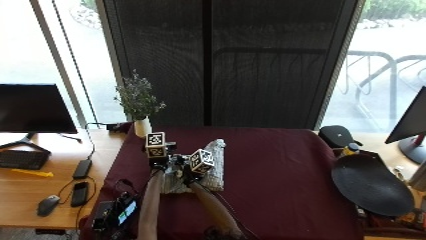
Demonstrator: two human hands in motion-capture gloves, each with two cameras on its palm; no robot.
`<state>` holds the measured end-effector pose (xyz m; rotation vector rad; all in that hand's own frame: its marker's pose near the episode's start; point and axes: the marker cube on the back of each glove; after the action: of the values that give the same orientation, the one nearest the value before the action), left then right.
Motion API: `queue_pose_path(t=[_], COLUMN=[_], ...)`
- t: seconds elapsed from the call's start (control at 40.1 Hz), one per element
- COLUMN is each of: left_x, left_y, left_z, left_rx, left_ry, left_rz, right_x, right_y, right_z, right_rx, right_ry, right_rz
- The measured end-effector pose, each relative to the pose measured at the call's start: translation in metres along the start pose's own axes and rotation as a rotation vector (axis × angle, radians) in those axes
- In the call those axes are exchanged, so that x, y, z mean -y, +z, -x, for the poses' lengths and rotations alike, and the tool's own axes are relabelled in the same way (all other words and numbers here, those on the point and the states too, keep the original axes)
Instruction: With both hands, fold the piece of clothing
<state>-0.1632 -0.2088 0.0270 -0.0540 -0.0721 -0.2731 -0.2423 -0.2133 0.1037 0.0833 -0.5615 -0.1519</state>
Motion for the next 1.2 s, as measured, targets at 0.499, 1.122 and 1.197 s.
queue_pose_path(t=[0.499, 1.122, 1.197], left_x=[-0.055, -0.077, -0.084], left_y=[-0.028, -0.032, -0.037], left_z=[-0.012, -0.105, -0.103], left_rx=[0.048, -0.013, 0.003], left_ry=[-0.011, 0.102, 0.088], left_rz=[0.12, 0.21, 0.217], right_x=[-0.053, -0.021, -0.023], right_y=[-0.054, -0.277, -0.281], right_z=[-0.013, -0.174, -0.177], right_rx=[0.059, -0.836, -0.782], right_ry=[-0.265, 0.274, 0.265], right_rz=[1.057, -0.001, -0.042])
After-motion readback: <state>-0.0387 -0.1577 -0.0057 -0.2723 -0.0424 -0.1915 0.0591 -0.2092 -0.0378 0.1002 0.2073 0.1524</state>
